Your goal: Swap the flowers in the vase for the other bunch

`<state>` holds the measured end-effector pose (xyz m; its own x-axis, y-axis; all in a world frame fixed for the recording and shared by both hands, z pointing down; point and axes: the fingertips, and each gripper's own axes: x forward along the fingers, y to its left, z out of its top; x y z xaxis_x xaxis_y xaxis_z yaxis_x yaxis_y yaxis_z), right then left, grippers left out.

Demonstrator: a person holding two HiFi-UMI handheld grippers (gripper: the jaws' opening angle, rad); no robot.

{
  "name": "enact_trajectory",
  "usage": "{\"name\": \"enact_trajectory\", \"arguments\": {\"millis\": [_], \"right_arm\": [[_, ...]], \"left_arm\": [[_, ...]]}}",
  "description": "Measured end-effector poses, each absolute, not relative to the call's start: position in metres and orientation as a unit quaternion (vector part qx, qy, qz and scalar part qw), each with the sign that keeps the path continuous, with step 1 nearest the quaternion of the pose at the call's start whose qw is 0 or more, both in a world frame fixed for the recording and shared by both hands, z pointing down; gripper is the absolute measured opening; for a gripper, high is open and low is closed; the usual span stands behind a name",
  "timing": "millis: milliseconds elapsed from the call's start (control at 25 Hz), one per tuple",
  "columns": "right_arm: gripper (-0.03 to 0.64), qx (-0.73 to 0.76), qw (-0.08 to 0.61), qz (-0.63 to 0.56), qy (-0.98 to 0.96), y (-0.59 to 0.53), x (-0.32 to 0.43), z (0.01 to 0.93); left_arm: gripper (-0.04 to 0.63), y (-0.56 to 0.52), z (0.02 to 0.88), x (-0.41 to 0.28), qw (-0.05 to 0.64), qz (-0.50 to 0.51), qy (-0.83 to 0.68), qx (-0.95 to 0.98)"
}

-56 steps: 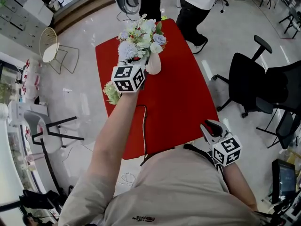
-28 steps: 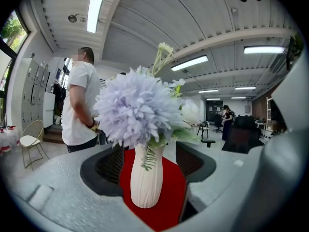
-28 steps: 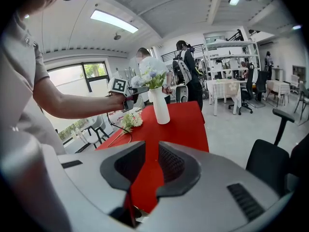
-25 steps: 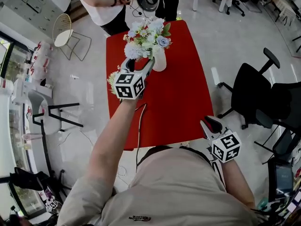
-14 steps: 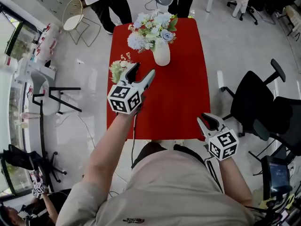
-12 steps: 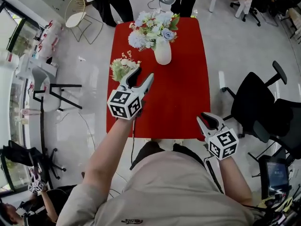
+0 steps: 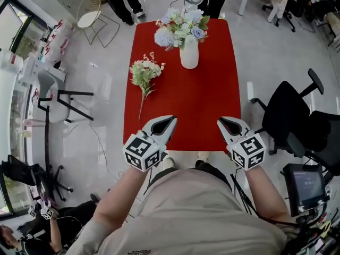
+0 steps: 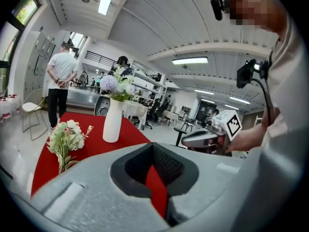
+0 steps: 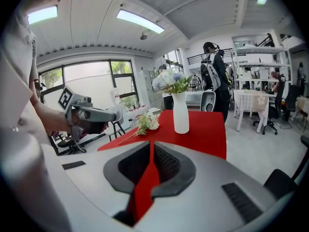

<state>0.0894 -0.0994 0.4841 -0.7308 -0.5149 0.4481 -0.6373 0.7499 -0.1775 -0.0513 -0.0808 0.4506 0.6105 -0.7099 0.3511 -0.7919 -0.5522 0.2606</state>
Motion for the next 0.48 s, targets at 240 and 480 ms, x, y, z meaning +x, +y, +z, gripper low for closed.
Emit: {"name": "enact_trajectory", "arguments": {"millis": [240,480], "right_arm": [[0.026,0.337,0.185,0.14,-0.912,-0.069,0.044,0.469],[0.023,0.345,0.187,0.132,-0.91,-0.024,0.005,0.461]], "left_arm": [[0.008,-0.02,0.441,-0.073,0.186,0.128,-0.373,0.9],[0.008,0.025,0.445,-0.093,0.215,0.121,-0.345,0.906]]}}
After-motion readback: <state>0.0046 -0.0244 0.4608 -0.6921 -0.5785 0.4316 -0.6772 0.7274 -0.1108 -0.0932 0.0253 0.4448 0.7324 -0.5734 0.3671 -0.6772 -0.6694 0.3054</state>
